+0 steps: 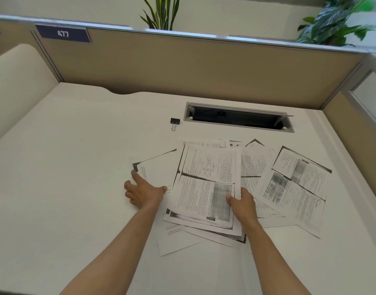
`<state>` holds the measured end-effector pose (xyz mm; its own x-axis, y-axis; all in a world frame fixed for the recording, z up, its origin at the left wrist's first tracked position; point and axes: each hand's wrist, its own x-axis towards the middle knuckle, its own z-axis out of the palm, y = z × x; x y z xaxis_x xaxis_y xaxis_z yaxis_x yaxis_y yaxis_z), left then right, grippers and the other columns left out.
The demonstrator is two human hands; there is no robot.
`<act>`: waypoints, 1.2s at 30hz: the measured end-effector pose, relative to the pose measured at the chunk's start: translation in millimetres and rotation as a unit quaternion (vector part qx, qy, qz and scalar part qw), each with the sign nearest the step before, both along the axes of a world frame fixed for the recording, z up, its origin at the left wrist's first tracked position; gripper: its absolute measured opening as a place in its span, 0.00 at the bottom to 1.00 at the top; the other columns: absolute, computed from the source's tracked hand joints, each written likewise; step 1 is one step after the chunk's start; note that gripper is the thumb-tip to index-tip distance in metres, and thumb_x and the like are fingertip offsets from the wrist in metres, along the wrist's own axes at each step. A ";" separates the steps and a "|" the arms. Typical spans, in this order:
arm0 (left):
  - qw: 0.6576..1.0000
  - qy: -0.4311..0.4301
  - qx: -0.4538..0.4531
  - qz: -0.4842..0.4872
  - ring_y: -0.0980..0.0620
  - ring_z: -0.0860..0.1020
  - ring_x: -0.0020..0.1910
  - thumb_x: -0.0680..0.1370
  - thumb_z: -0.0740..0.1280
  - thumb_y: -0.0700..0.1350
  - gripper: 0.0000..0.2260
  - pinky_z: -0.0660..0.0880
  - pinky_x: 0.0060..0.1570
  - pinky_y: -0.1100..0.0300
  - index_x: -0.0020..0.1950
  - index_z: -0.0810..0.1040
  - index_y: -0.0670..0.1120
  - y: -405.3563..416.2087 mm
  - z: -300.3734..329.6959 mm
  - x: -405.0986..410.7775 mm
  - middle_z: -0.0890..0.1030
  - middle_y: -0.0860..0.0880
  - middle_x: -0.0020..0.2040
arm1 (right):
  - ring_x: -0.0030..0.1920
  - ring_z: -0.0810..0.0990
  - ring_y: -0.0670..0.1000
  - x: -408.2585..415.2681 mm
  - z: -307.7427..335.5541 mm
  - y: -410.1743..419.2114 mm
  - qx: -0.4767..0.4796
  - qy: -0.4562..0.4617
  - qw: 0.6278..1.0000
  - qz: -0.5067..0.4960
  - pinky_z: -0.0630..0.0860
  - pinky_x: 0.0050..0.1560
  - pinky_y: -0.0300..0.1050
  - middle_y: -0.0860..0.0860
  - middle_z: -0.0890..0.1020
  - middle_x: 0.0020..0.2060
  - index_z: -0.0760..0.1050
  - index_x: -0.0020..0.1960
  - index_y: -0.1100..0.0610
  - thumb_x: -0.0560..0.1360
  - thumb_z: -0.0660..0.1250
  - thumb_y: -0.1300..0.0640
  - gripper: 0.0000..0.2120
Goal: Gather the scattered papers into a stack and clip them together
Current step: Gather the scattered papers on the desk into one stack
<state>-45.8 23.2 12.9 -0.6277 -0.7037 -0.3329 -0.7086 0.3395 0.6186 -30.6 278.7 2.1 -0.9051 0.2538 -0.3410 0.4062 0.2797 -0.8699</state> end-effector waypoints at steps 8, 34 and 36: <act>0.997 0.003 0.075 -0.012 0.36 0.73 0.65 0.69 0.78 0.41 0.44 0.72 0.61 0.43 0.77 0.55 0.47 -2.5 5.4 0.6 0.73 0.38 0.68 | 0.53 0.79 0.51 -0.1 -3.9 -0.5 0.010 0.006 1.000 -0.002 0.75 0.53 0.45 0.50 0.82 0.51 0.76 0.59 0.56 0.77 0.68 0.59 0.11; 0.911 0.273 0.247 -0.186 0.47 0.84 0.41 0.76 0.71 0.42 0.09 0.83 0.40 0.55 0.55 0.81 0.42 -25.9 157.6 -40.1 0.86 0.46 0.46 | 0.58 0.79 0.48 3.1 10.5 4.1 -0.102 -0.034 0.993 0.046 0.75 0.58 0.43 0.48 0.81 0.57 0.73 0.65 0.53 0.77 0.62 0.69 0.20; 0.914 0.229 0.274 -0.194 0.46 0.84 0.40 0.76 0.71 0.41 0.09 0.83 0.40 0.55 0.54 0.81 0.40 -18.1 123.3 -43.6 0.86 0.45 0.44 | 0.53 0.83 0.51 1.1 13.8 4.1 -0.130 -0.056 0.989 0.036 0.80 0.56 0.48 0.51 0.84 0.53 0.76 0.61 0.55 0.75 0.61 0.70 0.18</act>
